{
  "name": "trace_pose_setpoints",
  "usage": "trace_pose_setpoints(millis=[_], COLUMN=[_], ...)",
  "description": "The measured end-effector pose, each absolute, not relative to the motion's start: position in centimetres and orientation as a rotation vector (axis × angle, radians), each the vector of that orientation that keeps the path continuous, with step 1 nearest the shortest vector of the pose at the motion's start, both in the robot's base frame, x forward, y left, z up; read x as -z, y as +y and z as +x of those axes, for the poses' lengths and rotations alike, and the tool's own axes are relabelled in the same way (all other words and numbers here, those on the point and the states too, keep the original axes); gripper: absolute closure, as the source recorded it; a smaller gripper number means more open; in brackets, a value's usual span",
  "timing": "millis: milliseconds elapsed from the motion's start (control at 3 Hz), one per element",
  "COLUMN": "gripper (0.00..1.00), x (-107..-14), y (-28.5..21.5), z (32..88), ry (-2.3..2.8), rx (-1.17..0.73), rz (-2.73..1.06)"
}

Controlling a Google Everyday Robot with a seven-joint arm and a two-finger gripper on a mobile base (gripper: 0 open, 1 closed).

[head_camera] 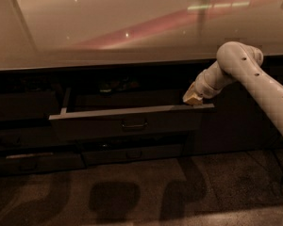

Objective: Open top drawer

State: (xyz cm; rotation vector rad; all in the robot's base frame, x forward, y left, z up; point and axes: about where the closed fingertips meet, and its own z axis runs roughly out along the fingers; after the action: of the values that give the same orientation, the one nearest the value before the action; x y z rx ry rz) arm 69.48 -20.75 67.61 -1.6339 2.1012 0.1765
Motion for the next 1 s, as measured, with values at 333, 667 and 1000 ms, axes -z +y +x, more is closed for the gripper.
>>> trace_pose_setpoints(millis=[333,667,1000], gripper=[0.35,0.11,0.0], x=[-67.1,-67.6,-67.5], y=[-20.7,-20.7,-21.3], z=[68.1,68.1,66.8], ry=[2.111,2.11,2.128], rx=[-0.185,-0.185,-0.191], rz=[-1.644,-1.64,-1.619])
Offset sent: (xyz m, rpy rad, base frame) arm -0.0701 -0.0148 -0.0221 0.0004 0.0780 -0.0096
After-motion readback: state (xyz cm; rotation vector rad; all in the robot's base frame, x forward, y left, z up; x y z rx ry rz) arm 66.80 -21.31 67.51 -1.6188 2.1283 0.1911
